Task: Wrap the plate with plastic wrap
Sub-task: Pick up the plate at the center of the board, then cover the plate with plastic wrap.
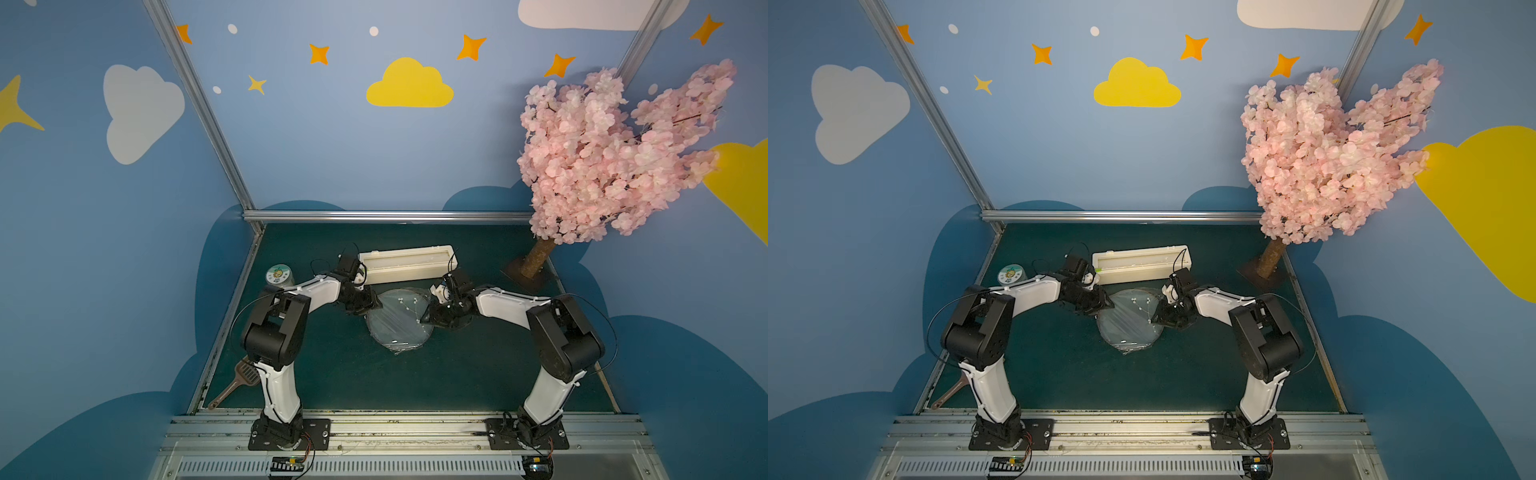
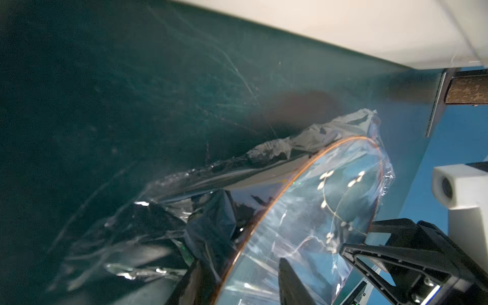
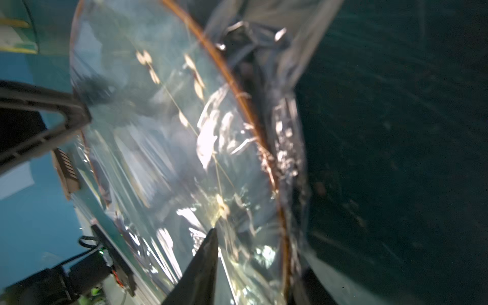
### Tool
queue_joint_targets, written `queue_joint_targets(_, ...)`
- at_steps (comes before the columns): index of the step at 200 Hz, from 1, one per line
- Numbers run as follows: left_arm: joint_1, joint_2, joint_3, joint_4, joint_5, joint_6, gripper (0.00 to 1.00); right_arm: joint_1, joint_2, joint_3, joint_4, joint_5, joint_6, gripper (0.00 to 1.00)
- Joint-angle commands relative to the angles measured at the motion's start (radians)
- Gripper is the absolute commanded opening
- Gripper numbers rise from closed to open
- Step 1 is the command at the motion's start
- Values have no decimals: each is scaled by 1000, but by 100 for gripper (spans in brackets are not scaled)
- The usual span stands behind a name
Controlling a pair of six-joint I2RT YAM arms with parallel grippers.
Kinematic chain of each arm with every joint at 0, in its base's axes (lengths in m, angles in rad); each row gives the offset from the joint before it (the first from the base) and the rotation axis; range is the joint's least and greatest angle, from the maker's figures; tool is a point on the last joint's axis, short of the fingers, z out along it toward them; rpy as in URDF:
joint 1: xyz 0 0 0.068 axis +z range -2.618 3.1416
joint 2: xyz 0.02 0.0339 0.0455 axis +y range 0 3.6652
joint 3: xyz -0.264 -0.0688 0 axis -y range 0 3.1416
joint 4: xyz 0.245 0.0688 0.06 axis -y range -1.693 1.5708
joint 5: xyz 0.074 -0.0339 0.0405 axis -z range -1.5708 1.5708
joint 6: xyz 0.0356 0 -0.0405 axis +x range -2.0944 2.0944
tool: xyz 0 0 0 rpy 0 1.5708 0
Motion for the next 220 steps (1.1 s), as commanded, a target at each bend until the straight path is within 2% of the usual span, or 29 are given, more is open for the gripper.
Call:
queue_joint_targets(1, -28, 19, -20, 57, 59, -42, 46, 10, 34, -54, 226, -105, 148, 38)
queue_joint_targets(29, -40, 17, -43, 89, 76, -64, 46, 8, 34, -123, 379, -129, 218, 36)
queue_joint_targets(81, -23, -47, -59, 108, 124, -97, 48, -32, -58, -211, 527, -177, 237, 18)
queue_joint_targets(140, 47, -221, -23, 29, 83, -87, 56, -123, -169, -274, 625, -274, 248, 1)
queue_joint_targets(159, 92, -279, -27, 33, 92, -86, 58, -153, -194, -272, 632, -308, 259, 0)
queue_joint_targets(175, 121, -304, -34, 70, 149, -94, 59, -171, -215, -274, 640, -327, 272, 0)
queue_joint_targets(197, 131, -297, -35, 119, 227, -104, 59, -189, -244, -289, 694, -359, 298, 0)
queue_joint_targets(220, 131, -266, -31, 159, 258, -125, 59, -191, -264, -294, 733, -384, 320, 0)
